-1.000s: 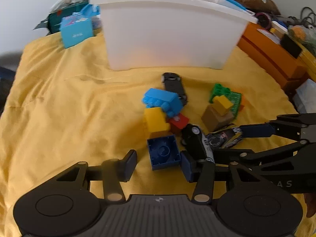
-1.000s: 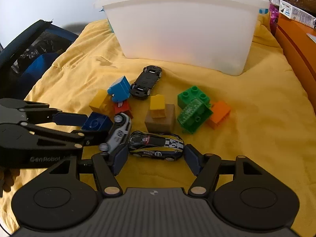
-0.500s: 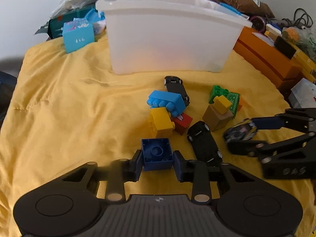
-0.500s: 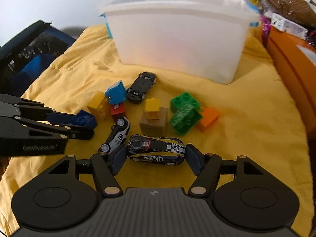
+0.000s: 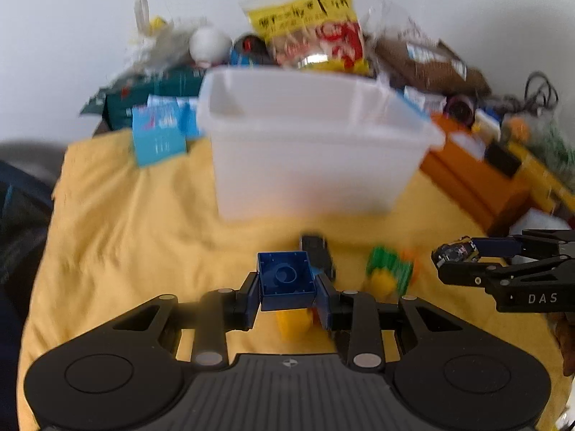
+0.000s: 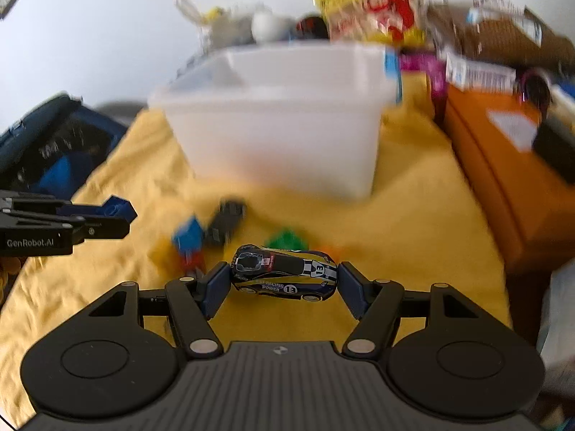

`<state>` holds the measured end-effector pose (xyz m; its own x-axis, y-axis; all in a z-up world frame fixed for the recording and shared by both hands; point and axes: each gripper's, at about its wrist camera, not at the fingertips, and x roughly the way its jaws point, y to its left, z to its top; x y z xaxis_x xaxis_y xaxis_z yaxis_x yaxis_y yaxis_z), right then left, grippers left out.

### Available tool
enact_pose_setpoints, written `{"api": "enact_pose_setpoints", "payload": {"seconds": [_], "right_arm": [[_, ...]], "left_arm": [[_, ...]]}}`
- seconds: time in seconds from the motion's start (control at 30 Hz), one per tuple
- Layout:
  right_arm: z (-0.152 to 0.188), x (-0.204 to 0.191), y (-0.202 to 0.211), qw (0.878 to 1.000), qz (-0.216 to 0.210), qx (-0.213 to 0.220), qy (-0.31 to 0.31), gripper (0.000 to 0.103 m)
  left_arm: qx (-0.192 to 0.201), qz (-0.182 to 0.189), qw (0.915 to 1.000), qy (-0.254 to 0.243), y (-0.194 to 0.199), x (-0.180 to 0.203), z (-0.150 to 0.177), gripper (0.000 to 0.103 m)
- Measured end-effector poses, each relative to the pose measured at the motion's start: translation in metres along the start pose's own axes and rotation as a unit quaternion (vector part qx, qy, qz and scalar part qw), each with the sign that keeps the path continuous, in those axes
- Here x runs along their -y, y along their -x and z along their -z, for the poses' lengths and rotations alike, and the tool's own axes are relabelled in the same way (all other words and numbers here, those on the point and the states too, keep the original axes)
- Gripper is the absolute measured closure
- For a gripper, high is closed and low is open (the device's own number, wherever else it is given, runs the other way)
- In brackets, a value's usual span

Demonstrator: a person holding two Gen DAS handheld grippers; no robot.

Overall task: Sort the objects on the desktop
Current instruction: 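Carry the blue brick and race car into the white bin and release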

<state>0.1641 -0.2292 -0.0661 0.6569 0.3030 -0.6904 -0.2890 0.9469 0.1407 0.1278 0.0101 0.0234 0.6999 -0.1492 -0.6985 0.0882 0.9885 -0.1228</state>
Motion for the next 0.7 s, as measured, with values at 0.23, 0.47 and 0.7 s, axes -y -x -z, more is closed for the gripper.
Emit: {"api": "enact_pose_setpoints", "payload": {"seconds": [0.23,0.47,0.7], "right_arm": [[-0.072,0.004,0.011,0.998,-0.004,0.057,0.016,0.035],[-0.131,0.02,-0.001,0.999,-0.003,0.051,0.013,0.035],[-0.164,0.033,-0.024,1.0,0.002,0.015,-0.004,0.035]], "left_arm": [[0.025,-0.001,0.9997,0.006,0.001,-0.004,-0.063,0.067],[0.039,-0.004,0.9992,-0.004,-0.009,-0.007,-0.127,0.067],[0.005,0.001,1.0,-0.005,-0.037,-0.005,-0.165,0.067]]}}
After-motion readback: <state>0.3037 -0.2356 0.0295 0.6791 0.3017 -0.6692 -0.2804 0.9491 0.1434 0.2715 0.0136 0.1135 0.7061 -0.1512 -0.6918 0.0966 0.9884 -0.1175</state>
